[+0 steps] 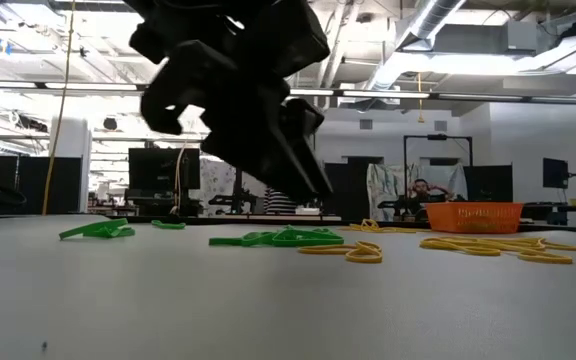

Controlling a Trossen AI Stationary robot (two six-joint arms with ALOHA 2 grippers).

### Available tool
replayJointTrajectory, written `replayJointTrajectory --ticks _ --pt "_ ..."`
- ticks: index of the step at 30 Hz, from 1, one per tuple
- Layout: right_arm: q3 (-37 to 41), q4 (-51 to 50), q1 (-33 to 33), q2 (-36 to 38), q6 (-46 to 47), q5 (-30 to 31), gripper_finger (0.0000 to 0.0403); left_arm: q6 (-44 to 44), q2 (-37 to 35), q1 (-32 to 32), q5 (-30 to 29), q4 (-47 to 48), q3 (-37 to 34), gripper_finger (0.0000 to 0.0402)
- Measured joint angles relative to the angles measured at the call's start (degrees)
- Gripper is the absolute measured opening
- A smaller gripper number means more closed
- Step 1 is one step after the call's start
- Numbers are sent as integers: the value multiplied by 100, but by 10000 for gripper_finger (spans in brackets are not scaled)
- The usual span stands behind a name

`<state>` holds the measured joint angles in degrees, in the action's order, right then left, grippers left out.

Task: Sort rubber bands into baskets
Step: Put the blue rubber band into the red bin, then put the yellow rubber band into the yellow bin

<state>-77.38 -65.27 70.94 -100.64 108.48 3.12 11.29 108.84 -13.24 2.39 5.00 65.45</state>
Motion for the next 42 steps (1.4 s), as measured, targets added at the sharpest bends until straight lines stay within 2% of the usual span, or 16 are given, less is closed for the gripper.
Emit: replayJointTrajectory --ticks 7,17,25,32,38,40,42 --pt "0 -51 -7 0 60 9 95 -283 0 -141 -266 147 0 163" --pt "0 -328 30 11 65 140 167 -455 -19 -599 -375 -592 1 163" --pt "0 -433 28 158 64 392 194 -485 -24 -1020 -697 -169 35 163" --pt "0 -799 1 468 64 881 196 -258 -68 -1538 -1976 234 37 163" --pt "0 -1355 -165 704 64 1524 196 164 -145 -1906 -4002 480 36 163" --pt "0 -1500 -267 739 55 1842 196 168 -234 -1958 -4288 465 35 163" --pt "0 -1568 -407 739 -114 2194 196 119 -350 -2003 -4325 459 35 163"
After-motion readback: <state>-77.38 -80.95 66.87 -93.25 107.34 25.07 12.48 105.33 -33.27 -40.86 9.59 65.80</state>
